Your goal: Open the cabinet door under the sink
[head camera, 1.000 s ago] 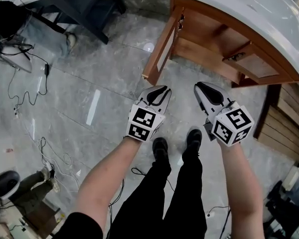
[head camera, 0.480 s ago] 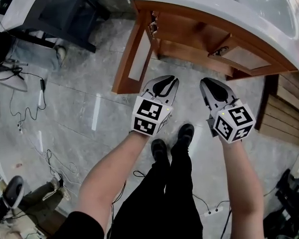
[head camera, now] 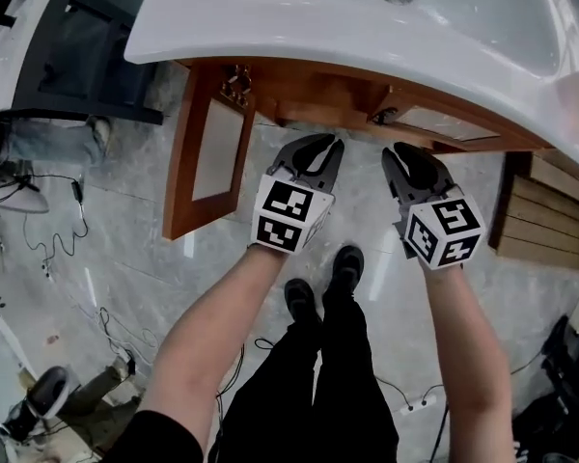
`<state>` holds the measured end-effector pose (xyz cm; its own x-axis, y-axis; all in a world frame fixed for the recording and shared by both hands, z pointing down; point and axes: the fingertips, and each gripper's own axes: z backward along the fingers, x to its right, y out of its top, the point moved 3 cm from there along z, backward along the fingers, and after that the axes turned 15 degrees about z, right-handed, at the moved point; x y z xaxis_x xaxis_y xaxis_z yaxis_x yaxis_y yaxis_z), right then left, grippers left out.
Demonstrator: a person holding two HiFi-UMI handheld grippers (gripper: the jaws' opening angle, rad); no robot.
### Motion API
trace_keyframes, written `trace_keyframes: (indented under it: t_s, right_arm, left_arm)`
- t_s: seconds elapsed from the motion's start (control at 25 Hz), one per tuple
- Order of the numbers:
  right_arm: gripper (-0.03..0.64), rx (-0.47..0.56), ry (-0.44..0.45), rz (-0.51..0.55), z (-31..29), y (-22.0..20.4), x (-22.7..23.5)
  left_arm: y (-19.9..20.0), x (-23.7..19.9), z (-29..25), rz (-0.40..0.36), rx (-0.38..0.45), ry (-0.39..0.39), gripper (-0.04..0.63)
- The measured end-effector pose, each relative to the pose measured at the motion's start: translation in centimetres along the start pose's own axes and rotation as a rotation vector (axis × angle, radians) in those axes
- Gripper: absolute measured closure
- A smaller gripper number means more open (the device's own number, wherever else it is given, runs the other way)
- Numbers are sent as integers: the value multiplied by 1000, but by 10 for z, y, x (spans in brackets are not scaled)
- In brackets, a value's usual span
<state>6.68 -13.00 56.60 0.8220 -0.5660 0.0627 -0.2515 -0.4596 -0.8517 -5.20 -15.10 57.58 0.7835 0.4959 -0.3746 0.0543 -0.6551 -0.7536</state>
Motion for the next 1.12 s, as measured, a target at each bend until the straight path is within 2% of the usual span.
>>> trace_keyframes:
  t_s: [0.24, 0.48, 0.72, 0.96, 1.12]
  right_arm:
    - [496, -7, -46, -52, -25, -1, 15]
    - [482, -38, -129, -40, -53, -6, 20]
    - [482, -49, -221, -144, -66, -20, 23]
    - [512, -54, -288, -206, -70, -17, 25]
    - [520, -66, -301, -216, -71, -16, 23]
  left_arm:
    - [15, -12, -24, -25, -1, 14, 545]
    - [16, -30, -30, -29, -3, -5, 545]
    - [4, -31, -26, -43, -10, -54, 545]
    - [12, -40, -22, -36, -21, -64, 545]
    - [19, -45, -20, -38, -25, -69, 545]
